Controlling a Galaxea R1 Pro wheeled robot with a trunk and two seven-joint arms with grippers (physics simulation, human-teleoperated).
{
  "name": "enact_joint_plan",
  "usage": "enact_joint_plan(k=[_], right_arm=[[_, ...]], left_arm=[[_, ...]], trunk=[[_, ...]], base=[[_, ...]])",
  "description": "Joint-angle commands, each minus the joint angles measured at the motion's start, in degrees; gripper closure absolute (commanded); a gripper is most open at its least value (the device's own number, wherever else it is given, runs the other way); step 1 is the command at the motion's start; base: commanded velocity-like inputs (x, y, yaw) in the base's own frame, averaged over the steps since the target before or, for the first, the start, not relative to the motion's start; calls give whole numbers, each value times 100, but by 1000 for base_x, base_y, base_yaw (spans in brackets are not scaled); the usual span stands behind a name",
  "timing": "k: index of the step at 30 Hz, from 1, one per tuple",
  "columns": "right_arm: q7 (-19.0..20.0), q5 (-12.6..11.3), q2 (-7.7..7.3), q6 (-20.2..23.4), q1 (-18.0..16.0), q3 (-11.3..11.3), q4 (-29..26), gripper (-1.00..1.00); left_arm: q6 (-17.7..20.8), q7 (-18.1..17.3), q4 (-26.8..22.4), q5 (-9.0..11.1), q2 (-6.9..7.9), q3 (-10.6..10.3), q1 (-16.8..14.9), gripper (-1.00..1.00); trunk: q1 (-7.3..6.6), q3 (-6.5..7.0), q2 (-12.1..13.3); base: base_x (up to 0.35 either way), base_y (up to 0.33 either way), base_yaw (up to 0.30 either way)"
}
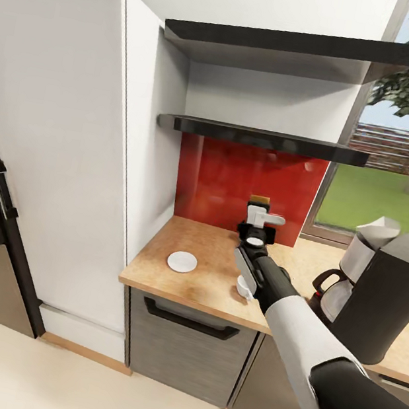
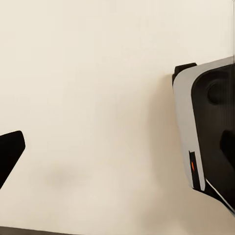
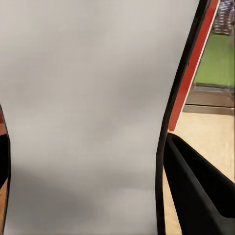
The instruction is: Set up a coffee station on the kitchen countertop: keep the coffee maker on the countertop, move the bottle of coffee from the kitchen shelf to the counter next to the coffee maker, place a paper coffee filter on top of the coffee maker, put the saucer next to the coffee maker with the coffee cup on the saucer, and place the electric kettle next to the coffee maker.
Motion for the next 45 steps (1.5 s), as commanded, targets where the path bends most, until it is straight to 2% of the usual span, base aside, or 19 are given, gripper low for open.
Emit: enact_joint_plan(k=[1, 4, 10, 22, 39, 45], right_arm=[[-55, 25, -4, -78, -9, 32, 88, 100], [-64, 95, -4, -229, -3, 28, 243, 100], [-61, 100, -4, -255, 15, 17, 256, 100], [-57, 92, 2, -260, 31, 9, 266, 100], [-31, 76, 40, -255, 31, 10, 198, 100], [-32, 49, 33, -257, 35, 2, 213, 100]], left_arm=[[-13, -37, 3, 63, -4, -32, -5, -100], [-21, -34, 3, 79, -11, -33, -11, -100], [-24, -33, 3, 85, -13, -31, -40, -100], [-24, -39, 3, 82, -21, -26, -101, -100], [-24, -33, 3, 77, -12, -24, -104, -100], [-24, -33, 6, 77, -13, -24, -106, -100]], trunk=[[4, -13, -14], [4, -13, -14], [4, -13, -14], [4, -13, -14], [4, -13, -14], [4, -13, -14]], base=[[0, 0, 0], [0, 0, 0], [0, 0, -34], [0, 30, -221], [38, 284, -13], [204, 260, -201]])
